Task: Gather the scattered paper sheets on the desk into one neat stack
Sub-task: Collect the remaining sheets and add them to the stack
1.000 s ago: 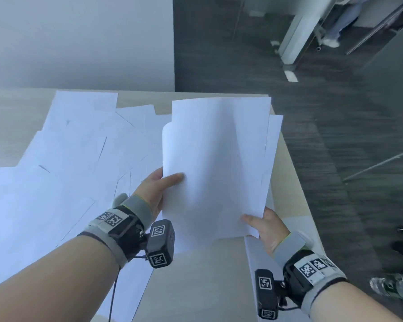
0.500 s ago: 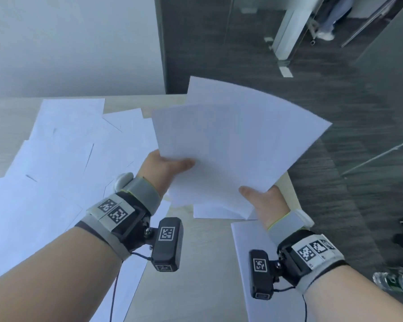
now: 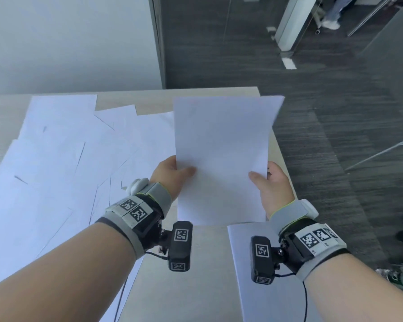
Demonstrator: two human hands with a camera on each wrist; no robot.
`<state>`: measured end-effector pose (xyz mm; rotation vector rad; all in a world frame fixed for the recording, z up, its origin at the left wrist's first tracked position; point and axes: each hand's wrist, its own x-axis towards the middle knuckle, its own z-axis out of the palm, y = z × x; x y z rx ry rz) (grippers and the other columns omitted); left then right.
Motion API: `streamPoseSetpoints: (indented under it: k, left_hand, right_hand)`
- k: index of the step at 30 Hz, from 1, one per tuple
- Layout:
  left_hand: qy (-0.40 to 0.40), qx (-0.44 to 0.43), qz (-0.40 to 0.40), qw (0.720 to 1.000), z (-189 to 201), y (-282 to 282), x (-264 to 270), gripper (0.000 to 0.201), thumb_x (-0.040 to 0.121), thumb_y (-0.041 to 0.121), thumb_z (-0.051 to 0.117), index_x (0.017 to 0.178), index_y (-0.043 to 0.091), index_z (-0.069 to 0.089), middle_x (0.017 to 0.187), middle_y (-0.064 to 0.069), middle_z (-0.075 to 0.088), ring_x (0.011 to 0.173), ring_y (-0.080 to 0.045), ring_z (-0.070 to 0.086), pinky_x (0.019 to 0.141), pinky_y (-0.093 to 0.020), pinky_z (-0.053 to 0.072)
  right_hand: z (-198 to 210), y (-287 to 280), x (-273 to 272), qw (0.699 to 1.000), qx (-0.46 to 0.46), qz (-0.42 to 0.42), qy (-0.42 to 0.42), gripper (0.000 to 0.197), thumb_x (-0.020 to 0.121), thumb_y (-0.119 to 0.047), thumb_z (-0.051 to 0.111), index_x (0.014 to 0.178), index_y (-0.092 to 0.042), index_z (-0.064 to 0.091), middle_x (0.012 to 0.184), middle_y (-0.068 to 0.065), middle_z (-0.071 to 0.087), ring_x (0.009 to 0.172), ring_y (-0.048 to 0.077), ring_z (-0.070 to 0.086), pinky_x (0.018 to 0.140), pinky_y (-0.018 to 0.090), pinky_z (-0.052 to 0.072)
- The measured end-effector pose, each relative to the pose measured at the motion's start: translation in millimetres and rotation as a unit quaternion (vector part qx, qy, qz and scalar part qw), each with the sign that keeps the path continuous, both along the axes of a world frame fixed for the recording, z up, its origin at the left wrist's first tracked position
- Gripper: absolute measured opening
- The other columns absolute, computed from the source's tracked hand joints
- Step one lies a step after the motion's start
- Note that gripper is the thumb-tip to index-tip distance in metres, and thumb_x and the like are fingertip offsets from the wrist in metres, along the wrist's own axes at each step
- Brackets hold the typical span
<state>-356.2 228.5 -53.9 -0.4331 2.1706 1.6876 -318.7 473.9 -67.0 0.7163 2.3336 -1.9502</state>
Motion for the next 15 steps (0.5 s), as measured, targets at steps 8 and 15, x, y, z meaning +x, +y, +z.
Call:
streamPoseSetpoints:
  k: [8,15]
  left_hand:
    - [-0.109,-0.061,0.005,0.992,-45.0,22.3,-7.2,0.036,0.088,0.011,0.064,0.122,0.022,0.068,0.098,0.002,0.076,0.085,-0.021,0.073,0.071,-0.03,0.057]
    - [-0.003,-0.293,-0.061,0.954,-52.9,-16.0,-13.9,0.043,0.091,0.034,0.062,0.133,0.034,0.059,0.14,0.004,0.054,0.117,-0.019,0.057,0.091,-0.034,0.048]
  right_hand:
    - [-45.5,23.6,-11.8,0.99,0.082,0.007,-0.11,0.012,0.089,-0.009,0.062,0.092,-0.021,0.064,0.09,0.006,0.073,0.09,0.04,0.07,0.081,0.048,0.057]
    - [-53.2,27.3,-14.9,0.96,0.228,-0.071,-0.142,0.048,0.085,-0.022,0.062,0.132,-0.026,0.054,0.11,-0.002,0.053,0.097,0.028,0.059,0.082,0.037,0.048]
